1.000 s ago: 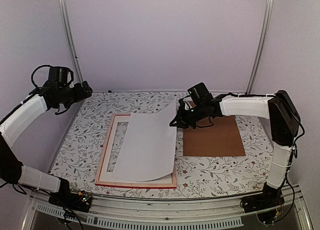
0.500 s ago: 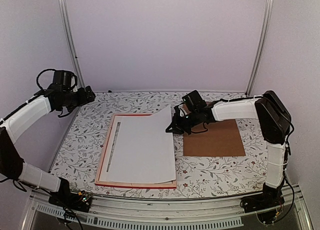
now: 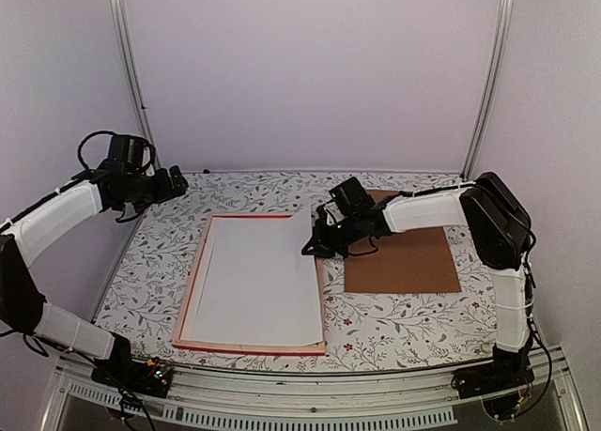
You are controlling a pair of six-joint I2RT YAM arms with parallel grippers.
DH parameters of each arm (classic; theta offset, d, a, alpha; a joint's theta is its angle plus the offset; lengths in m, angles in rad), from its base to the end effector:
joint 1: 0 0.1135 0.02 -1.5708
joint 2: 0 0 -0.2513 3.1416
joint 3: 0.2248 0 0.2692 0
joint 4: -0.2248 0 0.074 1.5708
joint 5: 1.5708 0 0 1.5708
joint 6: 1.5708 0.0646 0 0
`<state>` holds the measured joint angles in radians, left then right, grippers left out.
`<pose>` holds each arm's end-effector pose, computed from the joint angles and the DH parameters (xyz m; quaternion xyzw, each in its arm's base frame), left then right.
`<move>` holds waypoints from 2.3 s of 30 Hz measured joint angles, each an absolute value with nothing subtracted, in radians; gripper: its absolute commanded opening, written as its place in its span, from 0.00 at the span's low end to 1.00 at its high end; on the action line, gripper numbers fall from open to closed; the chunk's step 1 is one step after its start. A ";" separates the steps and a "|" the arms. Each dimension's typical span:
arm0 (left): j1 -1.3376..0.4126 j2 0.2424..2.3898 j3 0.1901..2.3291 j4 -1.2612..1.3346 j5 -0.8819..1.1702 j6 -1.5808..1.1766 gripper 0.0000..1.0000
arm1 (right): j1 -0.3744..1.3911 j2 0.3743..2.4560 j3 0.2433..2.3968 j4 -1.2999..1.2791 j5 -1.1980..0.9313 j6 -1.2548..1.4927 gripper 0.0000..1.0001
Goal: Put the photo into the frame
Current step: Place the photo on the glass panel, then pick up the photo from the glass panel, then place the photo on the glass panel.
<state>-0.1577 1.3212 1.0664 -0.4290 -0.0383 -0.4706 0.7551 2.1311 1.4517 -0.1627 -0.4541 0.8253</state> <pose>0.3306 -0.0501 0.2614 -0.1488 0.8908 -0.1161 0.4134 0.3326 0.3519 0.1097 -0.0482 0.9126 0.3947 0.0949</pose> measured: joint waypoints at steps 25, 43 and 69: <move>-0.192 1.477 0.852 -0.315 0.128 -0.502 1.00 | 0.752 2.016 1.593 -0.189 -0.532 0.817 0.00; -0.143 1.552 0.682 -0.122 0.400 -0.597 1.00 | 0.731 1.953 1.611 -0.264 -0.532 0.793 0.00; -0.139 1.242 0.673 -0.125 0.272 -0.718 1.00 | 0.765 1.901 1.846 -0.371 -0.568 0.757 0.00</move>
